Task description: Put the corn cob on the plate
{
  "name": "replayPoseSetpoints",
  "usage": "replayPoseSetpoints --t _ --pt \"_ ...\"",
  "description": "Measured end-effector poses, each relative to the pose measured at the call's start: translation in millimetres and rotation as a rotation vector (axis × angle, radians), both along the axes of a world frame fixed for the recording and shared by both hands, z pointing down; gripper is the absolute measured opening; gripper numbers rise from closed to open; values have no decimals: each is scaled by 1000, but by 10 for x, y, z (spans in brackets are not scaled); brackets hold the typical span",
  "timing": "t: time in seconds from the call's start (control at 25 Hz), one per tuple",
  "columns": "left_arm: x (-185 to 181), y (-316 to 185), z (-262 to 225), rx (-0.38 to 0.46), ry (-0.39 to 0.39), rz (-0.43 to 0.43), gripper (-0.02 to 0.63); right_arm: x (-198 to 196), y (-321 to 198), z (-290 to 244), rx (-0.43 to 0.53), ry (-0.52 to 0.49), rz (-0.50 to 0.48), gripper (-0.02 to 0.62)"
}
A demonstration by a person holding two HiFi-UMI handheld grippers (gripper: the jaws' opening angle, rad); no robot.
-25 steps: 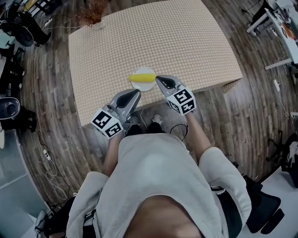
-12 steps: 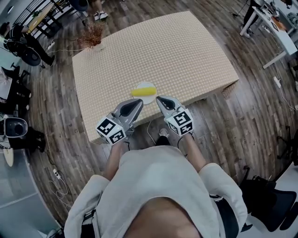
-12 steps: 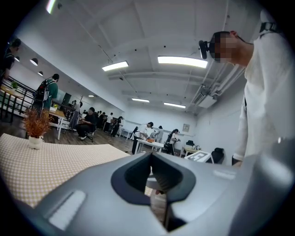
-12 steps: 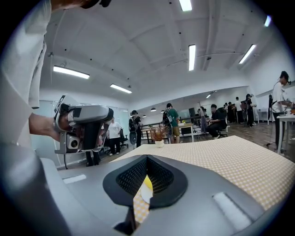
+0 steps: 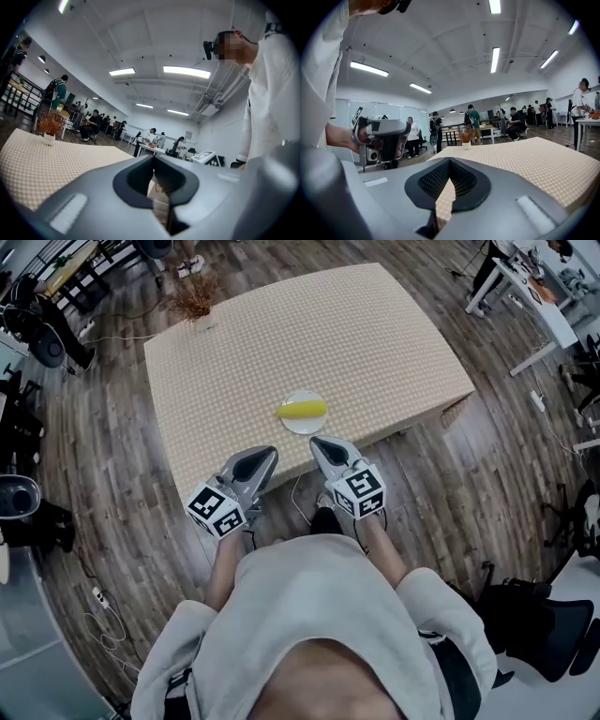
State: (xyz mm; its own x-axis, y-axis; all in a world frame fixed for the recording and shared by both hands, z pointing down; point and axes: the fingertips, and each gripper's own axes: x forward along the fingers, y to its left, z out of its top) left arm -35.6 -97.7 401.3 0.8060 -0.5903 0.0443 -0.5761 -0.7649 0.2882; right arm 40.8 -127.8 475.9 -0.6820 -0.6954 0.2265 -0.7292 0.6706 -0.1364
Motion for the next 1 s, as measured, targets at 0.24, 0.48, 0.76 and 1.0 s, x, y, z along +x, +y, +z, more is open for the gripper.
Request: replayPoseSetpoints --t 0.24,0.48,0.76,1.0 --pt "-614 400 -24 11 20 7 9 -512 436 -46 -8 -23 56 -2" --pt "-898 812 82 -8 41 88 9 -829 923 15 -32 -30 133 -2" --pt "-813 1154 167 -34 71 168 9 -839 1540 154 -77 -6 228 -2" --pt "-636 1393 147 -31 83 175 9 -677 1750 44 -47 15 240 -2"
